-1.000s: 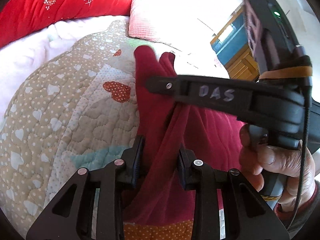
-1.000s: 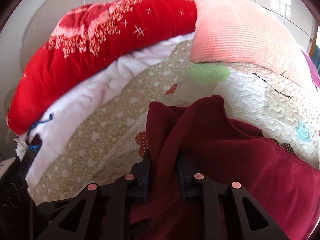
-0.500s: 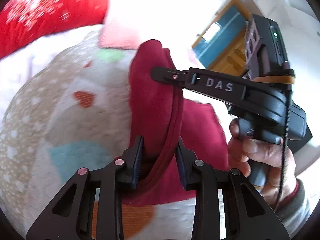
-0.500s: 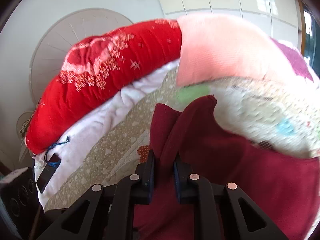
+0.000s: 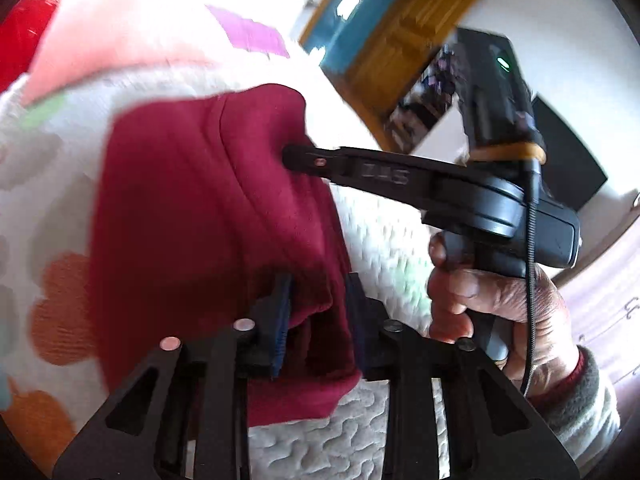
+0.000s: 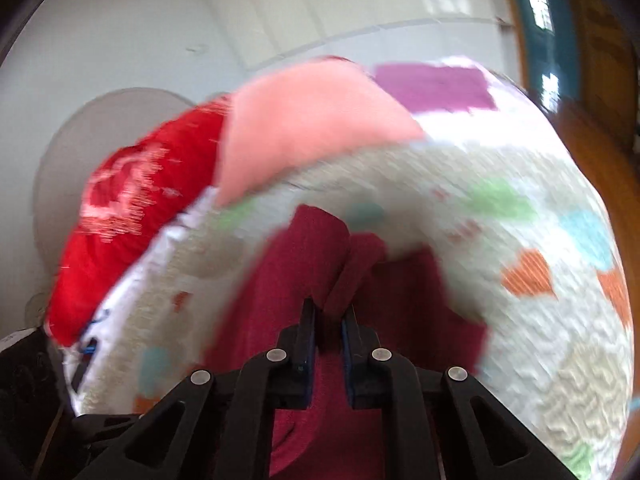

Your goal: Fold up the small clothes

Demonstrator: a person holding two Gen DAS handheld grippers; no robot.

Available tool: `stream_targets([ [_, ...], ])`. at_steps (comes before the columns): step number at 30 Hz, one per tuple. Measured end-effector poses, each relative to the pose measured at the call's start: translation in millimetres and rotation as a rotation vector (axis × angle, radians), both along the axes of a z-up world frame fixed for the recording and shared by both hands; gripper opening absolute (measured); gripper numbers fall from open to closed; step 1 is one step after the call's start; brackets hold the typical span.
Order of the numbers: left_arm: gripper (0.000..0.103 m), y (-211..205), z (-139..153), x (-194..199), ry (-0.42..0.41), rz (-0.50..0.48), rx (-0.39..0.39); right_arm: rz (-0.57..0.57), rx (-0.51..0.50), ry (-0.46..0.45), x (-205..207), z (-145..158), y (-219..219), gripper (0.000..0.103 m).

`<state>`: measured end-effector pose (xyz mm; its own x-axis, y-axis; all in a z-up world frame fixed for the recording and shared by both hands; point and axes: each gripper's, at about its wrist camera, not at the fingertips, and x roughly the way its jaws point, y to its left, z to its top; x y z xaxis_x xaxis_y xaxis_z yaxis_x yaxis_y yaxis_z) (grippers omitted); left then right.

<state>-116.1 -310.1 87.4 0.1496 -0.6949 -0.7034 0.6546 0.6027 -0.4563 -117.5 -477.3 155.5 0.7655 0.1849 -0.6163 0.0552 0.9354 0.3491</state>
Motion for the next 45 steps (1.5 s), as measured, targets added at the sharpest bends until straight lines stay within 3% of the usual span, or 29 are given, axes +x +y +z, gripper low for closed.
stream_targets([
  [3, 0.024, -3.7, -7.5, -7.5, -0.011, -0.032, 0.032, -0.023, 0.042, 0.079, 6.5, -34.1, -13.3, 0.010],
  [5, 0.025, 6.9, 3.9, -14.0, -0.025, -0.057, 0.026, -0.039, 0.098, 0.062, 2.6, -38.7, -20.7, 0.011],
  [8, 0.033, 33.9, 25.7, -13.7, -0.044, -0.070, 0.013, -0.057, 0.214, 0.022, -12.8, -32.3, -31.9, 0.031],
  [9, 0.043, 44.7, 33.5, -15.6, -0.067, -0.063, 0.005, -0.041, 0.233, 0.003, -21.9, -27.2, -31.9, 0.041],
  [11, 0.057, 65.9, 44.0, -16.8, -0.139, -0.020, 0.002, -0.018, 0.214, -0.011, -32.6, -20.1, -25.6, 0.057],
  [12, 0.059, 73.3, 43.3, -12.1, -0.173, 0.012, 0.013, -0.019, 0.194, -0.007, -36.5, -18.9, -20.5, 0.064],
  [14, 0.059, 81.5, 33.2, -0.9, -0.201, 0.062, 0.068, -0.024, 0.175, 0.017, -36.5, -25.2, -11.7, 0.068],
  [17, 0.059, 84.4, 5.0, 14.6, -0.136, 0.092, 0.122, -0.029, 0.196, 0.070, -26.1, -45.6, -4.7, 0.068],
  [19, 0.059, 81.8, -6.0, 15.3, -0.134, 0.093, 0.153, -0.010, 0.209, 0.051, -19.4, -51.5, 0.2, 0.068],
  [20, 0.059, 79.8, -10.4, 16.7, -0.130, 0.093, 0.160, -0.006, 0.190, 0.038, -16.7, -50.3, 4.1, 0.060],
  [21, 0.059, 64.2, -14.1, 17.4, -0.126, 0.092, 0.160, -0.007, 0.143, 0.026, -14.6, -47.8, 9.0, 0.037],
  [23, 0.059, 52.2, -18.0, 10.0, -0.120, 0.083, 0.156, -0.004, 0.019, 0.030, -12.6, -41.4, 18.8, 0.026],
  [25, 0.059, 47.2, -18.7, 7.3, -0.129, 0.072, 0.151, 0.022, -0.101, 0.005, -19.9, -27.5, 28.4, 0.022],
  [28, 0.059, 42.5, -27.0, 4.6, -0.135, 0.062, 0.152, 0.007, -0.187, -0.020, -29.9, -14.6, 26.4, 0.021],
  [31, 0.059, 38.4, -29.7, 1.5, -0.158, 0.056, 0.184, -0.013, -0.178, 0.043, -17.3, -33.0, 17.1, 0.022],
  [34, 0.059, 43.0, -25.5, -0.3, -0.149, 0.054, 0.178, -0.059, -0.150, 0.061, -14.4, -45.7, 7.8, 0.040],
  [37, 0.059, 53.1, -19.5, -1.0, -0.173, 0.071, 0.179, -0.129, -0.107, 0.028, -42.6, -25.0, -1.7, 0.042],
  [40, 0.059, 57.8, -19.4, -2.7, -0.168, 0.087, 0.180, -0.057, -0.056, -0.031, -73.6, -6.5, 6.6, 0.045],
  [43, 0.059, 55.1, -25.7, -2.8, -0.151, 0.101, 0.186, -0.035, -0.057, 0.034, -76.8, -22.0, 22.7, 0.047],
  [44, 0.059, 54.6, -24.9, -6.1, -0.156, 0.101, 0.190, -0.031, -0.068, 0.062, -73.3, -32.2, 27.6, 0.037],
  [45, 0.059, 54.7, -23.1, -9.6, -0.159, 0.099, 0.196, -0.030, -0.085, 0.078, -71.8, -42.1, 31.8, 0.015],
])
